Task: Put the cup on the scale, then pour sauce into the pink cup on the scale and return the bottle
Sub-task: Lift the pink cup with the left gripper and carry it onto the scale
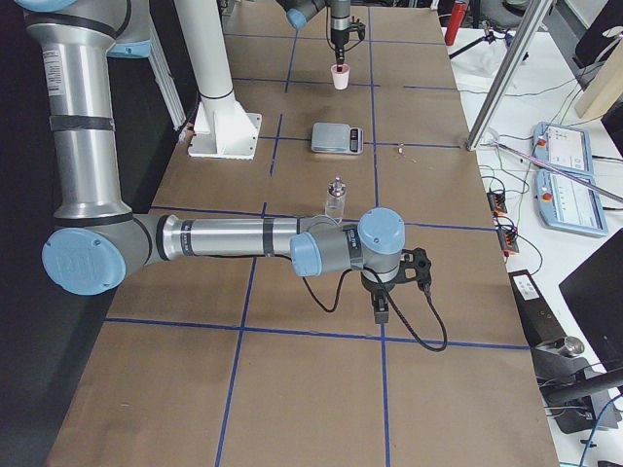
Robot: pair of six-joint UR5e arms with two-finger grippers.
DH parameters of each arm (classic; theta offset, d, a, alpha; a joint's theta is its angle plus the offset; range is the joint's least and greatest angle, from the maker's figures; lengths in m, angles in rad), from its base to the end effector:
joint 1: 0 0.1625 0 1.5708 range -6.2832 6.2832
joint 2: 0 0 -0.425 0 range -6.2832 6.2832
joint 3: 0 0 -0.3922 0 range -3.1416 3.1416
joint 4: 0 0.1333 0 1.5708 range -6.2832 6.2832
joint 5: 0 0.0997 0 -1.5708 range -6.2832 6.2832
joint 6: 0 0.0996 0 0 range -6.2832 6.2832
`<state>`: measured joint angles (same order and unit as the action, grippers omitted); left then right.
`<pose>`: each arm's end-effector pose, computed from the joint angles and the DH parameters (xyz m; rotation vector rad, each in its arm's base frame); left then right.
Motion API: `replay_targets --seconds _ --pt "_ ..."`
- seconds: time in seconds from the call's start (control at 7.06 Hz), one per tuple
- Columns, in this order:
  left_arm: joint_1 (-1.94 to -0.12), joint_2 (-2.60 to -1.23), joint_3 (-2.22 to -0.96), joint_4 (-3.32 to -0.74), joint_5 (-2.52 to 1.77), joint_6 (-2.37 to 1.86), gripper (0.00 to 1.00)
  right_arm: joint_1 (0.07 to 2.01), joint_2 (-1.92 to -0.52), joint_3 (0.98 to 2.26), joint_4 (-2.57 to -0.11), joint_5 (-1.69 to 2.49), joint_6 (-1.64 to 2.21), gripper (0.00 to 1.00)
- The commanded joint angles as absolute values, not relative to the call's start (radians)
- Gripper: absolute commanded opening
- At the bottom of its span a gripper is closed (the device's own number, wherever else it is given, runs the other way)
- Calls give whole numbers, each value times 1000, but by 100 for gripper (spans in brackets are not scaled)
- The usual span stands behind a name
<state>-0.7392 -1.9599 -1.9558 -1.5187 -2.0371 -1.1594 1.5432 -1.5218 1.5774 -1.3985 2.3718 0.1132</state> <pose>0.3655 -0.4530 0.2824 0.0116 0.8368 -0.1402 0.0473 -0.5267 0.6102 0.1589 -0.8103 -0.0106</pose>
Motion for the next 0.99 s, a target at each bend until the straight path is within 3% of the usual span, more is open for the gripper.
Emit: replay_targets --seconds 0.0,0.42,0.85 --pt "-729 -2156 -1927 -1376 -2045 -1286 0 1543 -1520 1591 -1394 2378 112 100" --pt "-606 -2345 -1709 -1483 -2037 -1575 0 1543 -1528 1592 -1393 2376 114 100" --pt "-525 -2390 -1619 -1529 -1974 -1644 0 1543 -1528 1588 -1404 2393 117 100"
